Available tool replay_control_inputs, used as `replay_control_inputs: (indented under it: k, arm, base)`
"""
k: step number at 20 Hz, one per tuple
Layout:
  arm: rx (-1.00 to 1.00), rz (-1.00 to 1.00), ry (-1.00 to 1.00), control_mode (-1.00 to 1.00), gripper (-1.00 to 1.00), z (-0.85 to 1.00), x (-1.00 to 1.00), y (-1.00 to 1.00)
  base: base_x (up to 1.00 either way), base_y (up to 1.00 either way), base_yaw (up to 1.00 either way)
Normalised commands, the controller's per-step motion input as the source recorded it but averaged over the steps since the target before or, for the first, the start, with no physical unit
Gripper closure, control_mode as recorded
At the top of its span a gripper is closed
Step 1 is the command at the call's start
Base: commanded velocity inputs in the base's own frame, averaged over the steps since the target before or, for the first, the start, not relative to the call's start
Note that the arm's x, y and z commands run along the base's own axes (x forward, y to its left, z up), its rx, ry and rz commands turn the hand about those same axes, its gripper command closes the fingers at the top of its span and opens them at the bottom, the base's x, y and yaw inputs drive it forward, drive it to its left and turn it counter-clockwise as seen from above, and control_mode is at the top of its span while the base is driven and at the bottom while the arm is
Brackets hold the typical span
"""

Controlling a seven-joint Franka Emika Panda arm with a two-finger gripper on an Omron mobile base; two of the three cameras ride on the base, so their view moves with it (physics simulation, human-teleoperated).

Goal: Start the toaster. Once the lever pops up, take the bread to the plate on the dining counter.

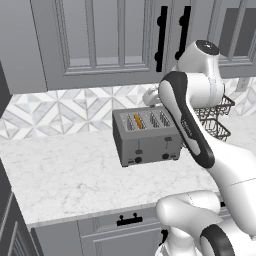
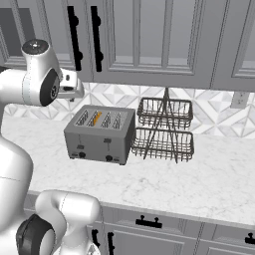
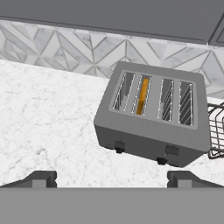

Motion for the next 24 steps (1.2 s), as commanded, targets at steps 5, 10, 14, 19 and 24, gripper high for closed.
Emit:
replay_control_inputs:
  k: [5,10,14,19,24]
  arm:
    - [0.0,0.0,0.0,-1.0,-1.0,0.0,0.0,0.0]
    - [0.0,0.0,0.0,-1.0,-1.0,0.0,0.0,0.0]
    - [0.0,0.0,0.0,-1.0,-1.0,0.0,0.0,0.0]
    - [0.0,0.0,0.0,-1.0,-1.0,0.0,0.0,0.0]
    - [0.0,0.0,0.0,-1.0,-1.0,0.0,0.0,0.0]
  base:
    - [0.0,0.0,0.0]
    - [0.0,0.0,0.0]
    - [0.0,0.0,0.0]
    - [0.0,0.0,0.0]
    - [0.0,0.0,0.0]
